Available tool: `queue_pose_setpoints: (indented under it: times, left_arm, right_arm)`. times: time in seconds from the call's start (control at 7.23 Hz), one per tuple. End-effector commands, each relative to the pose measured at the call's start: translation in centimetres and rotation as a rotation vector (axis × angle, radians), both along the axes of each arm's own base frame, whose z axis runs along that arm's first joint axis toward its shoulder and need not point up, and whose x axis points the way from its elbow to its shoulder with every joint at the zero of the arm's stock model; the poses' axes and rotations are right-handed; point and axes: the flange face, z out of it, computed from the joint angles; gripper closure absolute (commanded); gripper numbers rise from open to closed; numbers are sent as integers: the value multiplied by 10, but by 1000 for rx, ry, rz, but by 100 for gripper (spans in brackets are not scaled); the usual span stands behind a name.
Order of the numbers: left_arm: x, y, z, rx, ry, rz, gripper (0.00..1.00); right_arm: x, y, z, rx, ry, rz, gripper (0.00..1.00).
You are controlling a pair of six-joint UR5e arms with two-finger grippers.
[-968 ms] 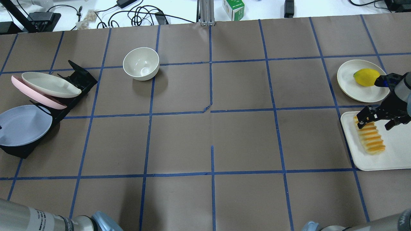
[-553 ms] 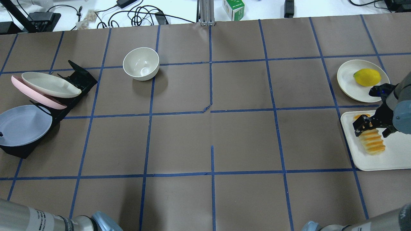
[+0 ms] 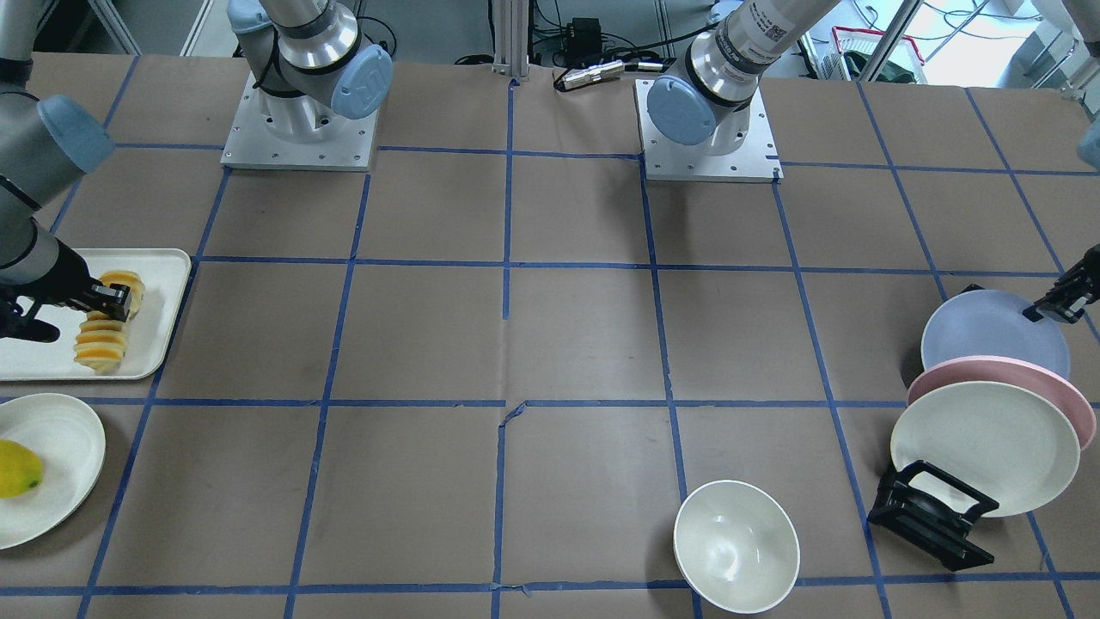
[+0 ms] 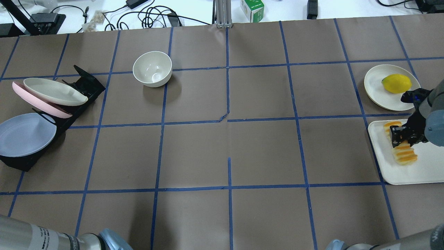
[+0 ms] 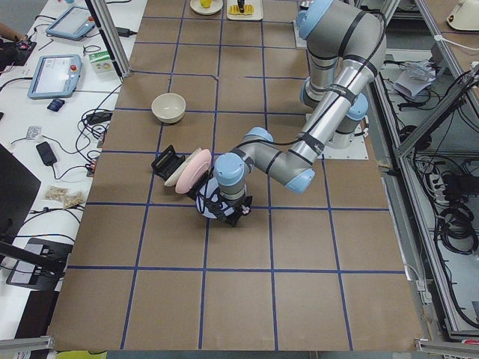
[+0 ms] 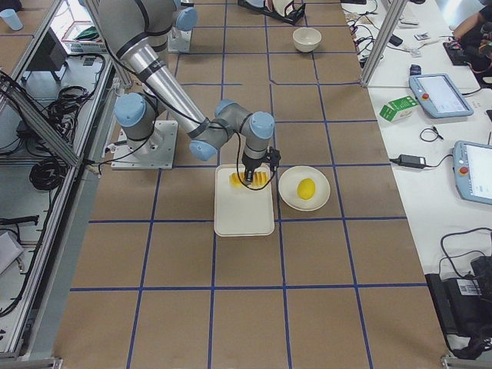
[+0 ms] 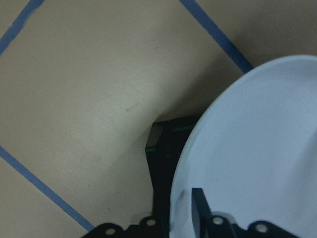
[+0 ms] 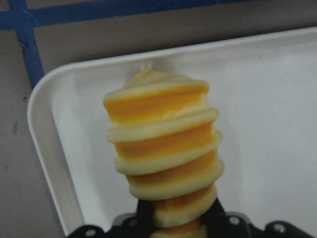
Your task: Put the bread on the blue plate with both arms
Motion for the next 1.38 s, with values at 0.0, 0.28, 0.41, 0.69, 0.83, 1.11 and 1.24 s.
queue_pose_setpoints:
  times: [0.0, 0.28, 0.41, 0.69, 0.83, 1.11, 1.24]
  left_arm:
    - [-1, 0, 1, 4, 12, -6, 100]
    - [-8, 7, 28, 17, 32, -2, 100]
    - [3, 21, 49, 33, 41, 1, 100]
    - [-1, 48, 101, 94, 44, 19, 100]
    - [-21, 60, 128, 112, 74, 15, 100]
    - [-83, 78, 150, 189, 224, 0, 100]
    - [-123, 72, 156, 194, 278, -1, 100]
  right_arm:
    - [11, 0, 42, -74, 36, -13, 100]
    - [23, -21, 70, -75, 37, 10, 100]
    - [40, -40, 95, -73, 34, 8, 100]
    - [91, -76, 147, -65, 26, -9, 100]
    - [122, -84, 163, -69, 29, -18, 100]
    - [190, -91, 175, -97, 40, -49, 100]
    - [203, -89, 175, -91, 39, -64, 100]
